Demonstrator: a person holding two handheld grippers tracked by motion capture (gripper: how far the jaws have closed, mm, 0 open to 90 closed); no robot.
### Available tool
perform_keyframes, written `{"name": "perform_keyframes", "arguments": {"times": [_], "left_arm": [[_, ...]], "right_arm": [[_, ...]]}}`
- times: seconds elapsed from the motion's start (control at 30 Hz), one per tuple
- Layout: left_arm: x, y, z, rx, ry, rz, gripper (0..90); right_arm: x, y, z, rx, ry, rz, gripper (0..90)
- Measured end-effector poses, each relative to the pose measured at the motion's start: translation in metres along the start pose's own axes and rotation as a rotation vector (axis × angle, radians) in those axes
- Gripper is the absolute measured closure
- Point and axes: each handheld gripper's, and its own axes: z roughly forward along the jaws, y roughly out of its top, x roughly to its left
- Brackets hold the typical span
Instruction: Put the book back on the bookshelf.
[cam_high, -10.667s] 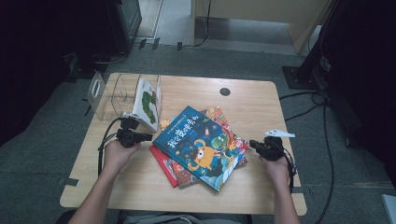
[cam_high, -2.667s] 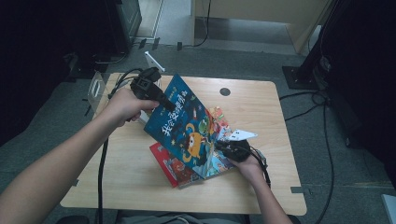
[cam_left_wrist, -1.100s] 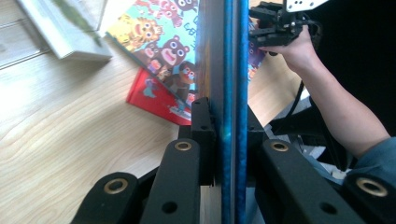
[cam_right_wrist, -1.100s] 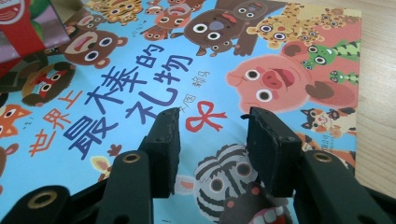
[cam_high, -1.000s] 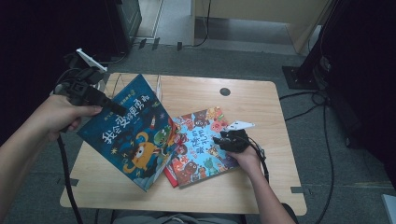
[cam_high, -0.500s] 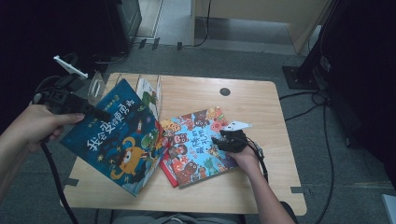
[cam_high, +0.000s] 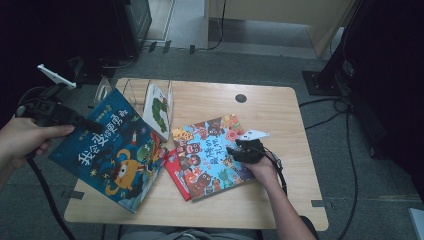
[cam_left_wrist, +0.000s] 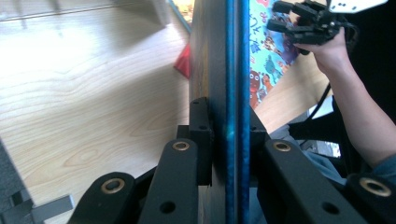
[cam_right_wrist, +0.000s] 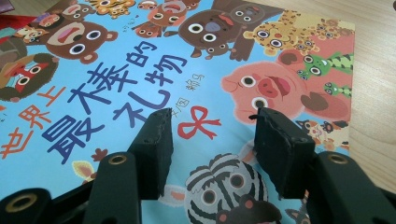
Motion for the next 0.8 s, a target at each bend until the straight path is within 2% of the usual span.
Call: {"name": "perform_keyframes", "arguments": {"times": [0.17,0.53,0.6,0.8], "left_arm": [[0.015,-0.009,-0.011,-0.028,0.012,-0.040,81.7],[0.038,-0.022,-0.030,-0.057,0.016,-0.102,81.3],[0.045,-0.024,-0.035,-0.066,0.031,-0.124,81.3],[0.056,-0.023,-0.043,-0.088,0.058,-0.162,81.1]], "right_arm": [[0.000,0.000,0.000,0.000,-0.001,0.000,46.6],[0.000,0.000,0.000,-0.001,-0.002,-0.003,46.1],[0.000,0.000,0.000,-0.001,-0.002,-0.002,46.1],[0.000,0.000,0.001,-0.003,-0.005,-0.002,46.1]]}}
